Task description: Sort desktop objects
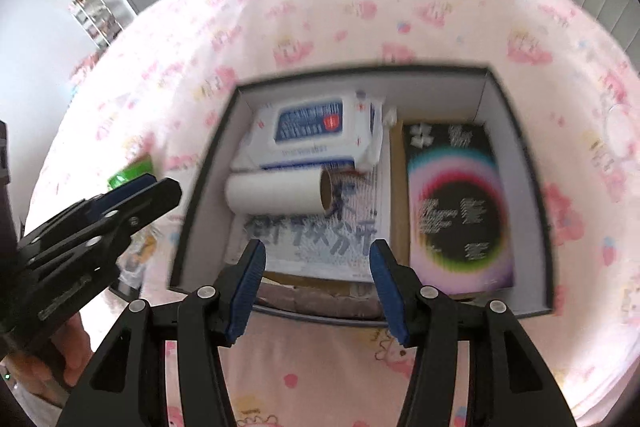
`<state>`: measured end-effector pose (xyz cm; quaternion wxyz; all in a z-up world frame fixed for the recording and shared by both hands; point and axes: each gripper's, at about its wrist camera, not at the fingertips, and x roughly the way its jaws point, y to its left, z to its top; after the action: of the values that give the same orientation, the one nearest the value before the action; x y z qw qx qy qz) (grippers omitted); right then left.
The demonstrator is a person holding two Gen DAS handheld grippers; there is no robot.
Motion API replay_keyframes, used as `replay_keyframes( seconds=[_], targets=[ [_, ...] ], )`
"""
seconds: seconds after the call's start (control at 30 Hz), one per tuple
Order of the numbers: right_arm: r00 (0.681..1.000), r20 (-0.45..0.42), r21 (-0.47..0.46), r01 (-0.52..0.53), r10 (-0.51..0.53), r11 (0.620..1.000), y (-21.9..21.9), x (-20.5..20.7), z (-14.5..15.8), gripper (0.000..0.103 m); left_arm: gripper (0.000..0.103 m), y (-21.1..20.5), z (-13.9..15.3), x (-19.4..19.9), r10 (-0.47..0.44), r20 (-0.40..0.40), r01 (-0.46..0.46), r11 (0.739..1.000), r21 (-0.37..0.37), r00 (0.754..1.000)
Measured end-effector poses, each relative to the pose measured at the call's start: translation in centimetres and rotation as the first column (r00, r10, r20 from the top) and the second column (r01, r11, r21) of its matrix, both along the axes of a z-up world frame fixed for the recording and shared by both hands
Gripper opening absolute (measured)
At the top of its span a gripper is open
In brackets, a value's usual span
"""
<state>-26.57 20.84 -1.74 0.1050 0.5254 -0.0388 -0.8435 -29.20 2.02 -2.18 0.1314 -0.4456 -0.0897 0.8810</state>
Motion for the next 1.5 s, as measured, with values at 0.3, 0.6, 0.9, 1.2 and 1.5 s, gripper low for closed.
replay_keyframes(
  seconds=[0.3,0.6,0.9,1.2,1.5],
  targets=[
    [0.983,-0.180,-0.002,0.042,-0.041,0.999,-1.5,1.0,7.1,0.056,0.058,-1.0,7.9,1.2,0.055,-0.149,-0.051,0.998,0.032,0.987],
    [0.942,-0.314,0.022,0.128,-0.114,0.992,-1.2,3.7,11.8,0.066,0.076,-1.7,11.6,3.7,0.101,-0.242,-0.109,0.994,-0.018,0.965],
    [0.919,-0.374,0.025,0.144,-0.124,0.989,-2.0,7.2,13.8,0.067,0.092,-2.2,13.7,7.8,0.103,-0.297,-0.125,0.991,-0.055,0.949],
    [0.879,-0.461,0.013,0.143,-0.121,0.990,-2.9,13.5,14.9,0.077,0.098,-2.7,15.3,14.3,0.108,-0.361,-0.142,0.987,-0.069,0.926],
    [0.872,-0.469,-0.002,0.160,-0.142,0.987,-2.4,18.3,13.7,0.078,0.102,-2.9,14.3,20.9,0.131,-0.374,-0.177,0.980,-0.091,0.918]
  ],
)
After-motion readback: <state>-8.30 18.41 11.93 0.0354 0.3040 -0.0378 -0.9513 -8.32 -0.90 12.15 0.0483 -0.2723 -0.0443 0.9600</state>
